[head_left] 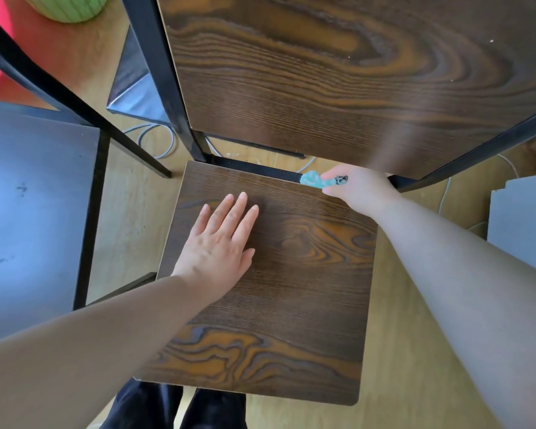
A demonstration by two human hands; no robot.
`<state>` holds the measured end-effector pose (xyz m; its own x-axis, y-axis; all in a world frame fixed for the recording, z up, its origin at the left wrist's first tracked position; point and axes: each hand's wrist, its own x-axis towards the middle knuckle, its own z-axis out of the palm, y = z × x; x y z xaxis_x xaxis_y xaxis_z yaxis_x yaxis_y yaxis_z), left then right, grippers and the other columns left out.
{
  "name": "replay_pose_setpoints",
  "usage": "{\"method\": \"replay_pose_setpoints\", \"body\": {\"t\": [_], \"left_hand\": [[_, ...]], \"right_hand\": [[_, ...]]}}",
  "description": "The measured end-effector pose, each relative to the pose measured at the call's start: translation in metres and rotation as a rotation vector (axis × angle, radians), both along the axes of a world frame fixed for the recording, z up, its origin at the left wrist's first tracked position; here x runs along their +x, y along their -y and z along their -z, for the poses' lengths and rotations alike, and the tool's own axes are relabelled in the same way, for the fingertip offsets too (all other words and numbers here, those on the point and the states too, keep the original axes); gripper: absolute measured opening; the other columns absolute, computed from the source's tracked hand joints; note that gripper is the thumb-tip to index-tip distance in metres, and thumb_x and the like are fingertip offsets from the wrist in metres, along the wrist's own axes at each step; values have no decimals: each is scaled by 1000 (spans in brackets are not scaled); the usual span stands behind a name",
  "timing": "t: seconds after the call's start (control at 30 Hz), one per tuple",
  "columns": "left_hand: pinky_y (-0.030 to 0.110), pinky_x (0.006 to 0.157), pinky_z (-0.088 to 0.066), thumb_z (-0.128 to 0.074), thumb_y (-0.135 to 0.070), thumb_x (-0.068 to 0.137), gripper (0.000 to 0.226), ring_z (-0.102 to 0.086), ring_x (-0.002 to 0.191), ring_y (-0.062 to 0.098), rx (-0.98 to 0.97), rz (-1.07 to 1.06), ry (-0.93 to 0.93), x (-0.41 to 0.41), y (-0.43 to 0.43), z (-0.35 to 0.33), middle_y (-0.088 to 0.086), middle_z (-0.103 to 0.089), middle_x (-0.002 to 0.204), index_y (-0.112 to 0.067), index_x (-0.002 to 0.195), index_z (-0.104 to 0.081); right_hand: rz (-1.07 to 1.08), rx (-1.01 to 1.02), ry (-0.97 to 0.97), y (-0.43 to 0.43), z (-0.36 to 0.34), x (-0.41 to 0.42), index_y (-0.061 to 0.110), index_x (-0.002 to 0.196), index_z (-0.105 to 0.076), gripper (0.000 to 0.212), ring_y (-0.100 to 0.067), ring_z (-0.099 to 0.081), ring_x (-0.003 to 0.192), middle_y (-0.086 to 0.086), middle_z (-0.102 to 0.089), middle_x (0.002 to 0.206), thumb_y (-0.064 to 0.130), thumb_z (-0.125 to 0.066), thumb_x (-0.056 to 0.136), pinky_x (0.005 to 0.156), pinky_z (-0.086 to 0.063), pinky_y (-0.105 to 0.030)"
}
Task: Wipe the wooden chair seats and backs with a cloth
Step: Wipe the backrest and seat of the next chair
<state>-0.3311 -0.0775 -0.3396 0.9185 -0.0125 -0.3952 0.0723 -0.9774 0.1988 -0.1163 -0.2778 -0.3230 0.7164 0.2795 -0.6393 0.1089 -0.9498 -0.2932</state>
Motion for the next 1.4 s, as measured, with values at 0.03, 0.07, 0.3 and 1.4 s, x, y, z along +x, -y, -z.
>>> {"method": "replay_pose_setpoints", "body": {"t": [0.03, 0.07, 0.3, 1.4], "left_hand": [[49, 124, -4, -28, -47, 103, 68, 10, 153, 23, -2, 1, 2, 0, 0, 1, 4, 8, 166, -21, 159, 1], [49, 124, -4, -28, -46, 103, 68, 10, 152, 23, -5, 0, 2, 0, -1, 1, 4, 8, 166, -21, 159, 1], [51, 123, -12, -37, -44, 102, 68, -1, 153, 25, -25, -13, 30, -2, -7, 4, 6, -4, 166, -19, 159, -10], [51, 123, -15, -42, -43, 100, 68, -5, 153, 25, -38, -113, 70, -35, -67, 4, 6, -8, 166, -18, 158, -17]], "right_hand": [[10, 10, 11, 0, 1, -1, 42, 122, -61, 28, -18, -50, 99, -2, -57, 129, 39, -59, 95, 71, -37, -27], [22, 11, 12, -1, 2, -1, 43, 121, -62, 26, -18, -50, 99, -2, -57, 129, 39, -59, 95, 71, -37, -27], [155, 76, -40, -2, 5, 0, 44, 117, -66, 24, -15, -52, 105, 4, -58, 128, 36, -58, 96, 73, -39, -23], [122, 264, 97, -180, 23, -50, 30, 116, -70, 24, -16, -53, 100, -3, -62, 123, 22, -58, 98, 67, -36, -13]]}}
